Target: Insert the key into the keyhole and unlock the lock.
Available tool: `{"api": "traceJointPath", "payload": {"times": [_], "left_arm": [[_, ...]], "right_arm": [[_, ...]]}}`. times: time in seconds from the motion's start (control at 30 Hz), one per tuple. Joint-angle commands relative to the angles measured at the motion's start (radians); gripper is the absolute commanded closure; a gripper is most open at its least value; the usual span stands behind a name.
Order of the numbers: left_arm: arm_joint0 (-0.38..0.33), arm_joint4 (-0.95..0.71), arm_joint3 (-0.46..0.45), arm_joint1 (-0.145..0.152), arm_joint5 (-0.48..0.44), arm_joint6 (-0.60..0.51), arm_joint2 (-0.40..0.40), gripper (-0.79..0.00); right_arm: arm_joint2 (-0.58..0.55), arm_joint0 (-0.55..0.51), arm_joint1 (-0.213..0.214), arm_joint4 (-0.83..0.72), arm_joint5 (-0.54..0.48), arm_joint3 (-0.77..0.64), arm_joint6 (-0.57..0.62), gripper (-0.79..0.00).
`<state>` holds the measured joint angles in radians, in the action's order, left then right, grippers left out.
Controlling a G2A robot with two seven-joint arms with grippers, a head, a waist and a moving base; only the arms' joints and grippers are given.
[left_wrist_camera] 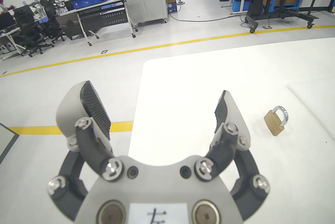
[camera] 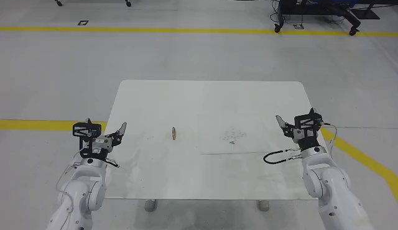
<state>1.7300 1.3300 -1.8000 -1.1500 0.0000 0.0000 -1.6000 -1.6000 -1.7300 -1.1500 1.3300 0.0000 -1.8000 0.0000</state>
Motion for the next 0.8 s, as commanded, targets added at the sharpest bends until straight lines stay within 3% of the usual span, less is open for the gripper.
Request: {"api": "traceJointPath", "payload": {"times": [0.0, 0.23, 0.4, 0.5, 0.77], "left_arm": [[0.000, 0.000, 0.000, 0.000, 0.000, 0.000, 0.000, -0.785], [0.000, 0.000, 0.000, 0.000, 0.000, 0.000, 0.000, -0.785], [0.000, 0.000, 0.000, 0.000, 0.000, 0.000, 0.000, -0.785], [0.000, 0.000, 0.000, 0.000, 0.000, 0.000, 0.000, -0.785], [0.000, 0.000, 0.000, 0.000, 0.000, 0.000, 0.000, -0.785]], "right_arm": [[0.000, 0.000, 0.000, 0.000, 0.000, 0.000, 0.000, -0.784], [0.010, 0.004, 0.000, -0.003, -0.017, 0.004, 0.005, -0.785], [0.126, 0.154, -0.007, -0.083, -0.233, 0.146, 0.080, -0.785], [0.191, 0.238, -0.014, -0.091, -0.286, 0.231, 0.122, -0.785], [0.207, 0.265, -0.016, -0.090, -0.294, 0.255, 0.141, -0.785]]}}
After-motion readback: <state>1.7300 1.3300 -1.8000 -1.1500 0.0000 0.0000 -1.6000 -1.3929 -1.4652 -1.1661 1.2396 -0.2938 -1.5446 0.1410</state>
